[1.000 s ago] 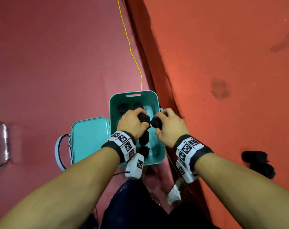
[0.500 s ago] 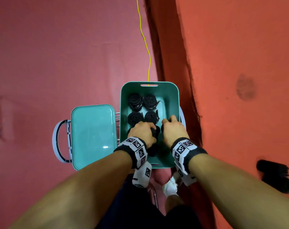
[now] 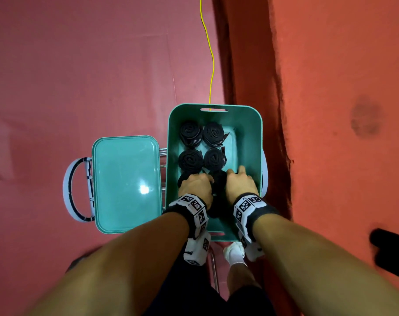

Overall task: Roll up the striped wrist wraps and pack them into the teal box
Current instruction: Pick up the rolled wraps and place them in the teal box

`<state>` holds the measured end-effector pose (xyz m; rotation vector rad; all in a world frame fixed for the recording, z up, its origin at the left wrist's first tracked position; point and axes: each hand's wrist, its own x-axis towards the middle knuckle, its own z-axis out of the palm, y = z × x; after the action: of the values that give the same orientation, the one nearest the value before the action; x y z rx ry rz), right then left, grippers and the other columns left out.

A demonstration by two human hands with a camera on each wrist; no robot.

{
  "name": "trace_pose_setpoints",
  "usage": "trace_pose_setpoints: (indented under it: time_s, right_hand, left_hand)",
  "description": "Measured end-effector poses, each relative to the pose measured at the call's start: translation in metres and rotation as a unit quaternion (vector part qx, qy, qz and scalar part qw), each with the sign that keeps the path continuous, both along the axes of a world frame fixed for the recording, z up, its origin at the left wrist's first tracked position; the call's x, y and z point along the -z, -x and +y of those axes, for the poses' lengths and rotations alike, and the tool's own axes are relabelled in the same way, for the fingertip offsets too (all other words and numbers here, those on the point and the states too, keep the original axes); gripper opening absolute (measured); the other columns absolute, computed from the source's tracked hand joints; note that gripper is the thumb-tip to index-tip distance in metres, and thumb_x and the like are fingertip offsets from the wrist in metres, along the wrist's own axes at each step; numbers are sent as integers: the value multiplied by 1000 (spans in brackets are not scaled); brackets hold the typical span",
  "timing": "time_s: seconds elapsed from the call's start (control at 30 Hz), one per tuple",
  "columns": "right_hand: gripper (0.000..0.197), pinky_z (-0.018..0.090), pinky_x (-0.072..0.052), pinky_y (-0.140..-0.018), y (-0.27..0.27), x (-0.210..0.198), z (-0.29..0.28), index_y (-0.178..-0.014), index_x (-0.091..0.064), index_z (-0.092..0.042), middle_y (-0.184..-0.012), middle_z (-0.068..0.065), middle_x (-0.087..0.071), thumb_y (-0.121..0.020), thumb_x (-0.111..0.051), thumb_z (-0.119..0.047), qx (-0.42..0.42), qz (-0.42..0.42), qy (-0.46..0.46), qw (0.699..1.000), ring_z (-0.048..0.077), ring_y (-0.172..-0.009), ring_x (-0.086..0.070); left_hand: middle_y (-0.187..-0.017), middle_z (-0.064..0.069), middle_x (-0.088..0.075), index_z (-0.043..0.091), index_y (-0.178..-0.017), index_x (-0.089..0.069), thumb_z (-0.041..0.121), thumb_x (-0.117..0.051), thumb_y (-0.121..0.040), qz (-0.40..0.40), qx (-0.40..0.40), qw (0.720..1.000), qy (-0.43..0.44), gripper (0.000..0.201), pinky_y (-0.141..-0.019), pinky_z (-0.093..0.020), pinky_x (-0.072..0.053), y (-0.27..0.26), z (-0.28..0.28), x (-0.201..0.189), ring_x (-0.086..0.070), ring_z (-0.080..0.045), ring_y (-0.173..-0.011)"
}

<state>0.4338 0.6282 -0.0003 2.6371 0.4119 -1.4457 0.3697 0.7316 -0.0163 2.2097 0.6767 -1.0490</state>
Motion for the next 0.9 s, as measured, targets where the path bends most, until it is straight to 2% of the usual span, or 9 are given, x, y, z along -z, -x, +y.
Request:
trace_pose_setpoints:
  time_s: [0.23, 0.33, 0.4, 0.5, 0.63, 0.77, 0.9]
  right_hand:
    - [40, 45, -45, -97, 0, 20, 3, -136, -38, -3, -139, 18, -36, -97, -43, 2, 48, 35, 12, 998, 44, -120, -54]
    - [44, 46, -43, -96, -1, 27, 3, -137, -31, -5, -143, 17, -36, -95, -42, 4, 82, 56, 11, 995, 44, -123, -52]
    - [44, 45, -43, -97, -3, 30, 2, -136, -34, -7, -141, 16, -40, -95, -45, 2, 78, 68, 5, 995, 41, -125, -51]
    - [47, 43, -42, -102, -6, 34, -1, -140, -39, -10, -140, 14, -46, -95, -51, -5, 64, 80, 1, 995, 36, -129, -50]
    - [45, 44, -44, -100, -7, 35, -1, -139, -39, -11, -139, 15, -49, -95, -50, -7, 49, 85, 8, 995, 37, -127, -51]
    - [47, 45, -40, -106, 0, 35, 3, -142, -34, -5, -145, 18, -44, -98, -49, -10, 56, 94, 23, 994, 38, -133, -46]
    - [58, 45, -40, -108, 0, 32, 4, -144, -32, -1, -146, 19, -43, -93, -59, -10, 54, 81, 13, 995, 36, -136, -43]
  left_hand:
    - [-120, -14, -65, 23, -123, -64, 16, -65, -90, 33, 28, 999, -22, 34, -85, -39, -55, -7, -6, 13, -64, -36, -108]
    - [-120, -16, -64, 20, -131, -53, 16, -67, -90, 40, 41, 998, -26, 44, -84, -42, -54, -10, -6, 18, -63, -38, -109]
    - [-119, -17, -63, 22, -134, -46, 16, -65, -91, 41, 45, 998, -21, 48, -82, -43, -53, -12, -6, 20, -63, -40, -109]
    - [-117, -17, -65, 20, -129, -51, 18, -63, -91, 34, 50, 998, -21, 39, -79, -42, -53, -11, -6, 21, -64, -40, -106]
    - [-117, -14, -65, 16, -121, -60, 21, -66, -91, 35, 61, 996, -53, 31, -77, -38, -51, -9, -9, 18, -65, -36, -107]
    - [-123, -12, -63, 14, -124, -62, 25, -73, -88, 36, 69, 995, -67, 39, -84, -39, -51, -9, -5, 19, -57, -33, -118]
    - [-126, -14, -62, 12, -128, -60, 32, -81, -83, 52, 28, 998, -28, 54, -91, -42, -53, -10, 0, 19, -60, -36, -117]
